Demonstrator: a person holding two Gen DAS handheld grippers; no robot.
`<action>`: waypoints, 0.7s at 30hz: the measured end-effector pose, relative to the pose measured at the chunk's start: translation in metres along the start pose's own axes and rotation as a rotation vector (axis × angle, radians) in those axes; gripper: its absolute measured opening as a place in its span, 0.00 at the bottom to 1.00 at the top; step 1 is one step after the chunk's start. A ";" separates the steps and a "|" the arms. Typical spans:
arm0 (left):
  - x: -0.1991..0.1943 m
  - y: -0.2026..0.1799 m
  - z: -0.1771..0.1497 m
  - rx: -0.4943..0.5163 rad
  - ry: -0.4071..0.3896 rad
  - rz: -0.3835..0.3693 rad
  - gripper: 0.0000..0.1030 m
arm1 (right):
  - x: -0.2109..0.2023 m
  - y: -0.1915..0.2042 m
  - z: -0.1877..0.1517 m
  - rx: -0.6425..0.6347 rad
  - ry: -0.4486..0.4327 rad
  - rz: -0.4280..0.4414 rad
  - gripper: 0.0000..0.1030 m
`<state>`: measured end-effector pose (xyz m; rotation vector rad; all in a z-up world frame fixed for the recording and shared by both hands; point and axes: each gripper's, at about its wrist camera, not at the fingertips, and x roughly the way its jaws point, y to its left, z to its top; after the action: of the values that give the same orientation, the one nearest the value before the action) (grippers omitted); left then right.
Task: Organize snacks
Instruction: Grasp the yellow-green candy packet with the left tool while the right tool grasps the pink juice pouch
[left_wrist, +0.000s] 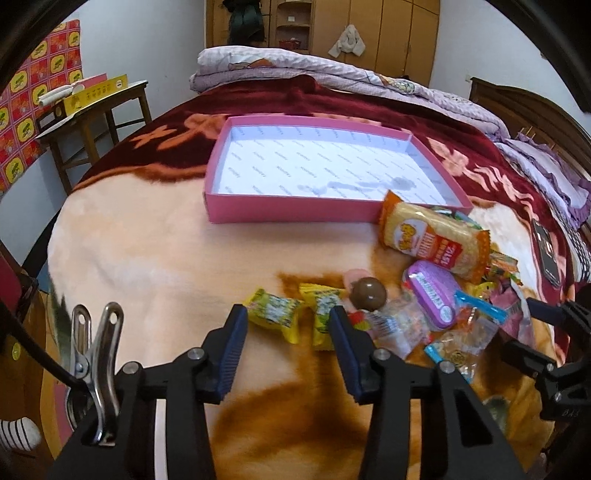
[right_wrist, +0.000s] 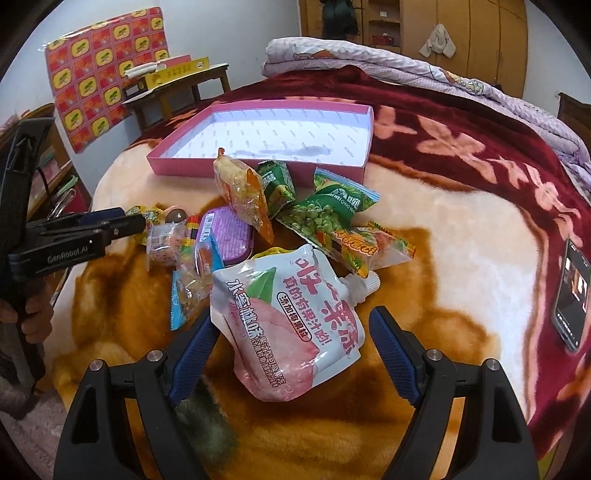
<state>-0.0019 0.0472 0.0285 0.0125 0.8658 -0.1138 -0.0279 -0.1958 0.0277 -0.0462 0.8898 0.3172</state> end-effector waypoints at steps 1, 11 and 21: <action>0.000 0.003 -0.001 -0.003 0.001 0.003 0.45 | 0.001 -0.001 0.000 0.006 0.001 0.005 0.77; 0.013 0.004 0.001 0.016 0.019 -0.001 0.36 | 0.003 -0.005 0.000 0.022 -0.006 0.033 0.68; 0.016 0.004 0.001 0.012 -0.006 -0.004 0.33 | -0.001 -0.004 0.001 0.026 -0.022 0.039 0.66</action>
<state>0.0089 0.0495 0.0168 0.0217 0.8588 -0.1229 -0.0268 -0.1999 0.0289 -0.0009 0.8739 0.3419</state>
